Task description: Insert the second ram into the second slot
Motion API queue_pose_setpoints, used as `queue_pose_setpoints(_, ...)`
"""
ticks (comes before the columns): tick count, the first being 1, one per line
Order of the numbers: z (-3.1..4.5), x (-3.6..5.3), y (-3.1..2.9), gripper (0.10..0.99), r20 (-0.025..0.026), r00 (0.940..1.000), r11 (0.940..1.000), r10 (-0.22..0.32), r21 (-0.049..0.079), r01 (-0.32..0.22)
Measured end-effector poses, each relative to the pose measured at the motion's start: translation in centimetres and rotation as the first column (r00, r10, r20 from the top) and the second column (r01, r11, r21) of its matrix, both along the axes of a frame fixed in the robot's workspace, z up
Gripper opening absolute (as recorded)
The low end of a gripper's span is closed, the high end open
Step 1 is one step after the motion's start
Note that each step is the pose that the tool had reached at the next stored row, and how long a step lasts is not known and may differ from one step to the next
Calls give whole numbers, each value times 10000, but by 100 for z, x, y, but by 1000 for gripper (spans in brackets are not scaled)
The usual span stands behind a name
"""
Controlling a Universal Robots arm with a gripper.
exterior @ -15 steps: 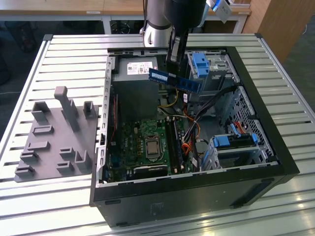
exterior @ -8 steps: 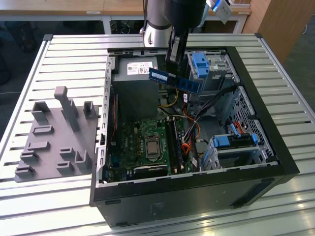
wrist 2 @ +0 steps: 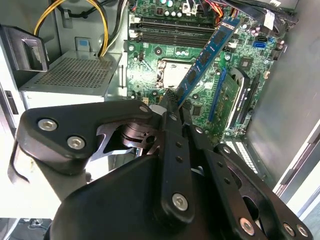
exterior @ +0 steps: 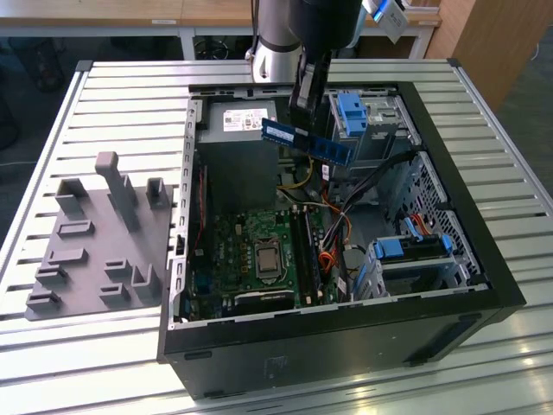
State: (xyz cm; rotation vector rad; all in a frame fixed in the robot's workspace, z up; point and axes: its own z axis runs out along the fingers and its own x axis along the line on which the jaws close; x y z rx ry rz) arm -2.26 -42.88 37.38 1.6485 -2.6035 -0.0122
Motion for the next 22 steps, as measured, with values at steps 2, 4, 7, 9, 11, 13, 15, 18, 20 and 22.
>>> queue_pose_setpoints(2,0,0,0,137,0,10000,10000,-61,0,61)
queue_pose_setpoints(4,0,0,0,137,0,9999,9999,-117,0,117)
queue_pose_setpoints(7,0,0,0,137,0,9998,9998,-196,-1,196)
queue_pose_setpoints(9,0,0,0,137,0,9997,9997,-251,-2,251)
queue_pose_setpoints(11,0,0,0,137,0,9995,9995,-313,-2,313)
queue_pose_setpoints(13,0,0,0,137,0,9993,9993,-373,-2,373)
queue_pose_setpoints(15,0,0,0,137,0,9991,9991,-429,-1,429)
queue_pose_setpoints(18,0,0,0,137,0,9987,9987,-506,-2,506)
queue_pose_setpoints(20,0,0,0,137,0,9985,9985,-556,-2,556)
queue_pose_setpoints(22,0,0,0,137,0,9982,9982,-605,-2,605)
